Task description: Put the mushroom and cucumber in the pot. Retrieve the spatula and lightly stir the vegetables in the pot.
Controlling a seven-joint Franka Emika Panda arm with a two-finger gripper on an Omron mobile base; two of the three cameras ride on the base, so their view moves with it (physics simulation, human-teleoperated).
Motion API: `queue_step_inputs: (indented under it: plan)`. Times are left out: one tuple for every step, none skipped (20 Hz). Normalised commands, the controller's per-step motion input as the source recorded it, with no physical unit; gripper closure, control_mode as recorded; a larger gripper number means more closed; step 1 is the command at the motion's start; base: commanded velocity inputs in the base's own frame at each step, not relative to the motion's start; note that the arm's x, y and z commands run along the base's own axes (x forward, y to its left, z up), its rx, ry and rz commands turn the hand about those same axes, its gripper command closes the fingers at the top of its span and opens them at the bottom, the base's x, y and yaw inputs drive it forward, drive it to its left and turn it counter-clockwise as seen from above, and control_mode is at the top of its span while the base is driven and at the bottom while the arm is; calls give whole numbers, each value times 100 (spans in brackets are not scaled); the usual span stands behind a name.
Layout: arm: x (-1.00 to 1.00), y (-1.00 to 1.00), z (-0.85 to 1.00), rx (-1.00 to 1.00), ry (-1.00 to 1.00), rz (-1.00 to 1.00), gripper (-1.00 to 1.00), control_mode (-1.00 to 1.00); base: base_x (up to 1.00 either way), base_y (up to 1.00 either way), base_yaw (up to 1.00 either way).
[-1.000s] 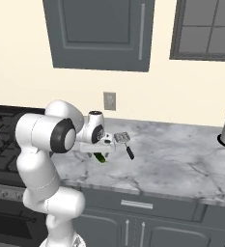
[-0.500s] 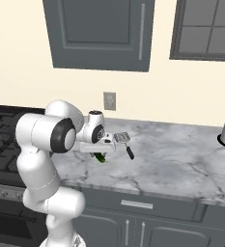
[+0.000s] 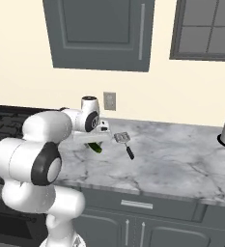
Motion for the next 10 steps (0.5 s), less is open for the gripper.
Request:
queue_step_inputs:
  plan:
    - [-79,26,100,0,0,13,100,-100,0,0,0]
    - [-84,28,100,0,0,12,100,-100,0,0,0]
    - [-89,29,100,0,0,11,100,-100,0,0,0]
    - [-94,35,100,1,0,11,100,-100,0,0,0]
    - [-100,39,97,1,0,11,100,-100,0,0,0]
    - [-100,37,91,1,0,11,100,-100,0,0,0]
    - [-100,32,89,1,0,10,100,-100,0,0,0]
    - [-99,26,94,1,0,8,100,-100,0,0,0]
    - [-93,21,96,1,0,6,100,-100,0,0,0]
    - [-88,12,98,0,-1,4,100,-100,0,0,0]
